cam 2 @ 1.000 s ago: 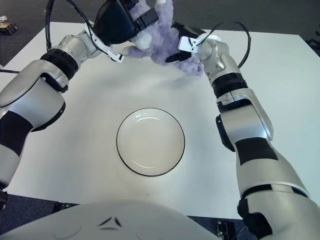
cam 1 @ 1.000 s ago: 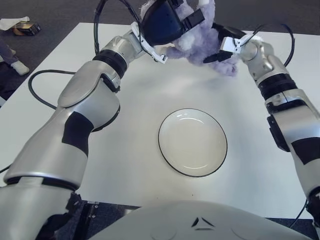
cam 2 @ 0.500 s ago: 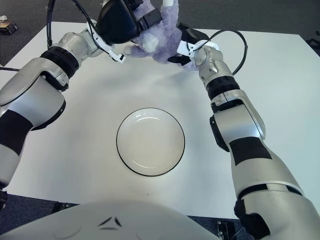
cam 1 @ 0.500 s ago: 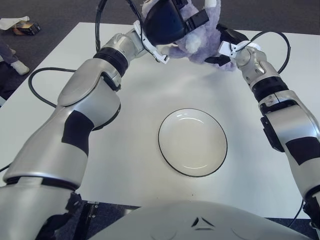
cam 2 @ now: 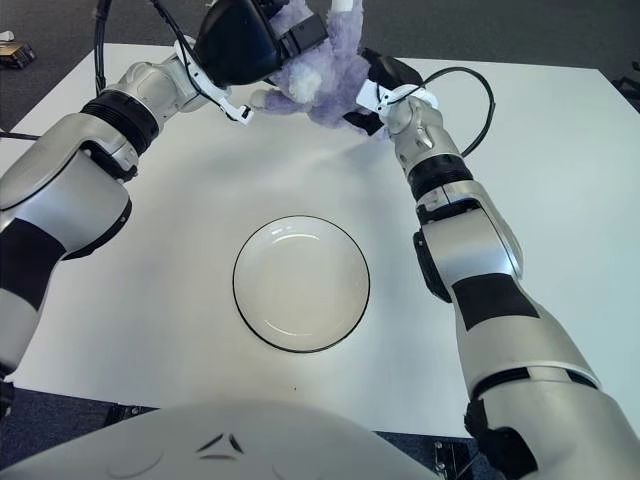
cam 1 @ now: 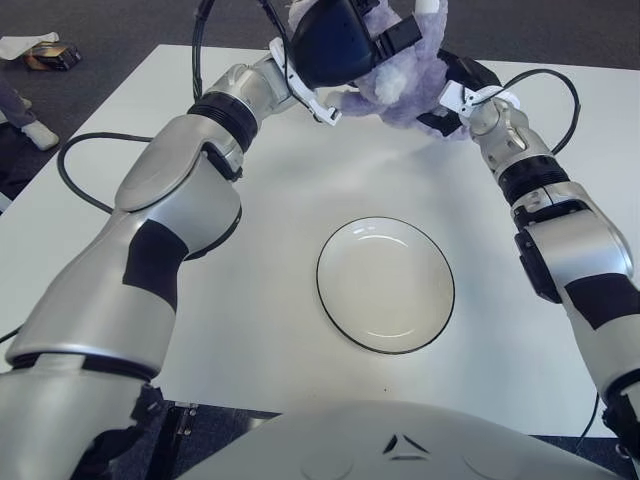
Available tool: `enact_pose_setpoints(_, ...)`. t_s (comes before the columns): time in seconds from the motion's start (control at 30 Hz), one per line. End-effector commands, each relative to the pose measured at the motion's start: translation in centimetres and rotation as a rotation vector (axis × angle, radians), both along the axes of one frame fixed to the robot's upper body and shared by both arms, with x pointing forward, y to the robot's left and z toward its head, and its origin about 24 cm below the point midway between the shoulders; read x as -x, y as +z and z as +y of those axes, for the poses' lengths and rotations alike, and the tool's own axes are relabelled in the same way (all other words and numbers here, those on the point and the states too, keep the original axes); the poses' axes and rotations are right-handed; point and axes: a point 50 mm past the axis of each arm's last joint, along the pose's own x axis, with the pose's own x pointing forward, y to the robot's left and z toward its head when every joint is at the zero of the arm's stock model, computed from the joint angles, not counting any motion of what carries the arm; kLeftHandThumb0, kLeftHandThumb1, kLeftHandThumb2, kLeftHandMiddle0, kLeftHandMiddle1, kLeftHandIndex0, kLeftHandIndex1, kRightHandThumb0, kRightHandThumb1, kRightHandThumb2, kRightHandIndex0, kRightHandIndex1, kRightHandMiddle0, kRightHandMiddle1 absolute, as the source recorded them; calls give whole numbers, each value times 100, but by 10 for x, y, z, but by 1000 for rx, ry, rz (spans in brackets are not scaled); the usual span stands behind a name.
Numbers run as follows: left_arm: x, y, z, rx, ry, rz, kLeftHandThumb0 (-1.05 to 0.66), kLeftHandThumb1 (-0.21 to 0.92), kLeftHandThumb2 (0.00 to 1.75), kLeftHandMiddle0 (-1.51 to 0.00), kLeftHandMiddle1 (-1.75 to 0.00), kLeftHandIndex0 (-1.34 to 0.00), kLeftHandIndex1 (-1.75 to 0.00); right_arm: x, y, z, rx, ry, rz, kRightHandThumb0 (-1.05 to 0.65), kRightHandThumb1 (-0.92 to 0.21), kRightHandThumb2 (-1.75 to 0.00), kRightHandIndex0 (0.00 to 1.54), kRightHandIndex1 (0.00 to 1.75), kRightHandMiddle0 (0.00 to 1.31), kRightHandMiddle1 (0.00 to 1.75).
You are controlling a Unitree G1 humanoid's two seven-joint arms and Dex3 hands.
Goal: Put the doll into the plate.
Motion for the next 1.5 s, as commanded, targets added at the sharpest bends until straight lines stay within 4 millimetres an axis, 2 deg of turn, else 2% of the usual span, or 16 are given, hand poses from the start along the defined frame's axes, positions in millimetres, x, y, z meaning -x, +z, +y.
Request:
enact_pose_setpoints(0.0,1,13,-2,48,-7,-2,-48,30,130,-123,-175,-64,-171,0,-3,1,-131,-23,42,0,1,-159,94,145,67,175)
enact_pose_setpoints(0.13,0,11,-3,73,-2,26,-50,25,138,-125,-175,-66,-174,0,-2,1,-195,-27,66,0,0,-156,95,140,66,175)
enact_pose_setpoints(0.43,-3,5,-5,146,29,160,-49,26,137,-123,-175,-65,-175,0,-2,-2,-222,-55,87,0,-1,-154,97,135,66,175)
enact_pose_setpoints(0.57,-4,4,-5,165,43,209,-48,31,132,-118,-175,-62,-175,1,-2,-2,-222,-62,89,0,-1,-154,98,135,66,175)
enact_pose_setpoints(0.8,-5,1,-7,177,46,253,-42,50,108,-102,-175,-47,-175,2,-3,-3,-222,-64,85,0,0,-155,98,136,66,175)
enact_pose_setpoints(0.93,-5,-2,-8,236,42,346,-39,65,89,-80,-175,-36,-175,3,-3,-4,-187,-78,63,0,-1,-155,98,137,65,175)
enact_pose_setpoints(1.07,-6,-3,-10,288,36,456,-37,79,69,-51,-175,-27,-175,3,-3,-5,-157,-84,50,0,1,-157,99,137,66,175)
enact_pose_setpoints(1.2,-6,-3,-11,308,17,558,-62,79,76,-31,-152,-6,-154,4,-2,-6,-124,-83,31,0,3,-159,100,137,67,175)
enact_pose_setpoints(1.23,-5,-3,-12,311,8,585,-62,79,76,-31,-152,-6,-154,4,-2,-6,-113,-82,24,0,3,-159,100,137,67,175)
enact_pose_setpoints(1.27,-5,-2,-13,314,-4,640,-68,82,72,-25,-145,-3,-144,4,-2,-7,-102,-78,16,0,3,-159,100,138,67,175)
enact_pose_setpoints(1.33,-4,-2,-13,314,-24,710,-74,87,66,-19,-141,-1,-133,5,-2,-7,-91,-70,7,0,4,-160,100,138,68,175)
enact_pose_setpoints(1.47,-2,1,-13,310,-55,810,-82,91,62,-7,-138,0,-117,6,-1,-7,-53,-50,-21,0,4,-160,101,138,68,175)
